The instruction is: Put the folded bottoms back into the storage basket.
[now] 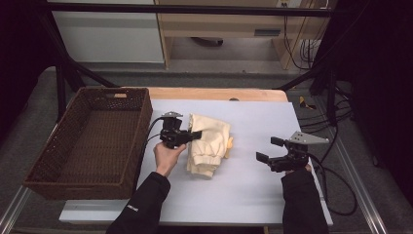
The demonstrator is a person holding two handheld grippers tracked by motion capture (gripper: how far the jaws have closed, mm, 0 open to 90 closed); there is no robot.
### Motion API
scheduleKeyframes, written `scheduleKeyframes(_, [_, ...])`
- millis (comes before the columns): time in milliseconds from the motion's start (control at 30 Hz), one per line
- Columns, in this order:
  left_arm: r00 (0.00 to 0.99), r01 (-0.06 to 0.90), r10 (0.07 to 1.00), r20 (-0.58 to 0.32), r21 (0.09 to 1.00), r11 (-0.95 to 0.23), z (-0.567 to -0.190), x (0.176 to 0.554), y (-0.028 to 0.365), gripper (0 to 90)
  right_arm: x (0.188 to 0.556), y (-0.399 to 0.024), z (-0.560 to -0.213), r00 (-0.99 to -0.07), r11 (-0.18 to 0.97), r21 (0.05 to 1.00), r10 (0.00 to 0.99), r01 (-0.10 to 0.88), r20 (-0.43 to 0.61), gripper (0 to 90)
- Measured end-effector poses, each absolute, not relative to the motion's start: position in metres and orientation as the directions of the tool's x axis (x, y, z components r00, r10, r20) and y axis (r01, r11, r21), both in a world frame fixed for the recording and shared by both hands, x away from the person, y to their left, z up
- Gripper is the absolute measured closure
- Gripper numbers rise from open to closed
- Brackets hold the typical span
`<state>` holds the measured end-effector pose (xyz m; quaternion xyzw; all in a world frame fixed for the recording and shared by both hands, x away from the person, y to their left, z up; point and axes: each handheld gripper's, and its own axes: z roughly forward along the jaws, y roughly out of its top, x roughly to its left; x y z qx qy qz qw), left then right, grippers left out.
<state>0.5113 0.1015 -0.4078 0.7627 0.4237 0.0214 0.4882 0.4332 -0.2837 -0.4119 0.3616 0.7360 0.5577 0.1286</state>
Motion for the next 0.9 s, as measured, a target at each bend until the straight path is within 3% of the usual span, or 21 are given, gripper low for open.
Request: scheduleKeyframes(900, [0.71, 0.58, 0.598, -0.373, 0.791, -0.195, -0.381, 0.498, 0.093, 74.5, 0.433, -0.284, -0.412, -0.704, 0.112, 0.914, 0.676, 0.389, 0.217, 3.2])
